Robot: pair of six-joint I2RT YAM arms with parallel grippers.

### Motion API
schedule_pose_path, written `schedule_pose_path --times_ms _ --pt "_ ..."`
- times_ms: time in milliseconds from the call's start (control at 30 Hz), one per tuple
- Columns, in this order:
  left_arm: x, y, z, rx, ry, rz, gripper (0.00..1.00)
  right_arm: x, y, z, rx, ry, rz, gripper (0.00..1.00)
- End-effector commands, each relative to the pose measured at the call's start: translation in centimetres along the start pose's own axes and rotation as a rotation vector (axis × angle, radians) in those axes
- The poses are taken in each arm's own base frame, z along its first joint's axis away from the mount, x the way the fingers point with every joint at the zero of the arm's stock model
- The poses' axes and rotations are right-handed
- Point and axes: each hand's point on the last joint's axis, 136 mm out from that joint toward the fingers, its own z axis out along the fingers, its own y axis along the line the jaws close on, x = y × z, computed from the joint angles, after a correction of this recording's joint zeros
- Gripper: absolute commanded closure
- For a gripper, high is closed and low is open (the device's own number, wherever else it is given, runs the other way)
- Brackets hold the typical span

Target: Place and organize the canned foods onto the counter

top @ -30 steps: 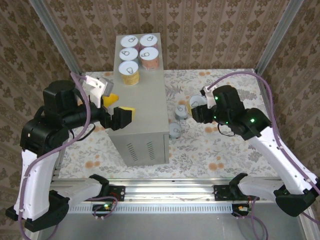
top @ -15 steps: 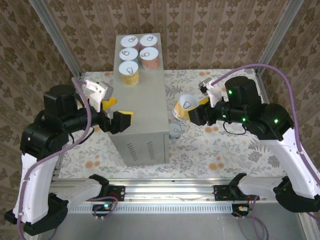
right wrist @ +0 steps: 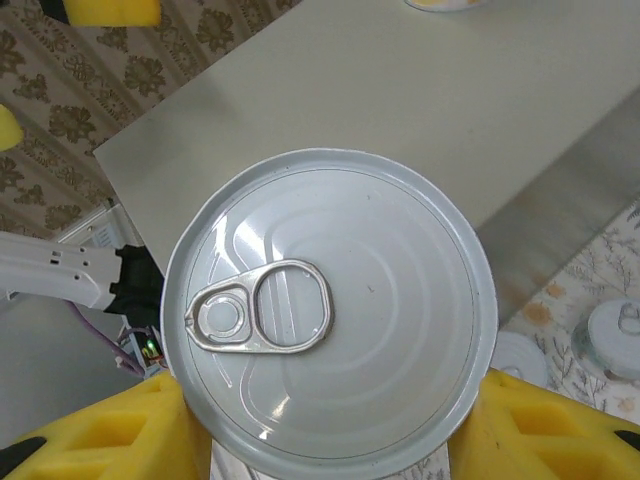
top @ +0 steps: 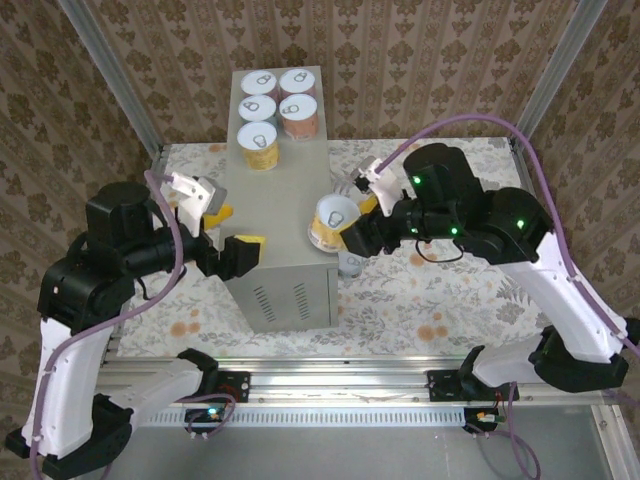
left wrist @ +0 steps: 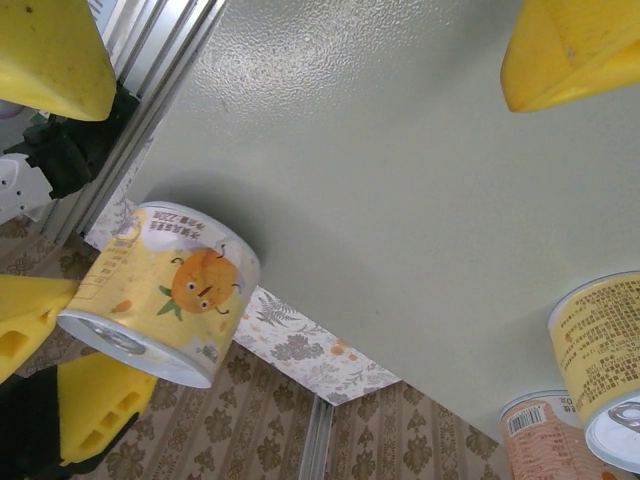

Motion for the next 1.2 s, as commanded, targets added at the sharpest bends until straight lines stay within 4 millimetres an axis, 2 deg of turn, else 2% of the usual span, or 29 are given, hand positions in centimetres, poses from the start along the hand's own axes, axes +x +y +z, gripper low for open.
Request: schedule_pose_path --times_ms 0,33,67,100,533,900,1167 --pt "0.3 -0.1 -0.3 -0.004 -0.003 0.037 0.0 -1.7 -0.2 -0.4 0.053 -0.044 -0.047 0.44" --pt "0.4 -0.1 -0.4 -0.009 -0.005 0.04 0.0 -1.8 -0.2 -0.7 0.063 -0.05 -0.053 0.44" --pt "0.5 0.0 -0.5 -0.012 -0.004 0.042 0.0 -1.7 -0.5 0.6 0.083 -0.021 -0.059 0.44" --pt "0.5 0.0 -0.5 -0.018 -0.005 0.045 0.0 -1.8 -0.5 0.9 0.096 -0.013 -0.067 0.44" --pt "1.4 0.5 0.0 -0.034 0.001 0.077 0.0 -3.0 -0.1 3.4 0.148 0.016 -0.119 0.34" --pt "1.2 0.4 -0.1 -0.031 -0.007 0.108 0.0 -2.8 -0.1 3.9 0.164 -0.018 -0.1 0.18" --pt "1.0 0.3 -0.2 -0.025 -0.013 0.113 0.0 -1.9 -0.3 4.2 0.166 -0.068 -0.068 0.14"
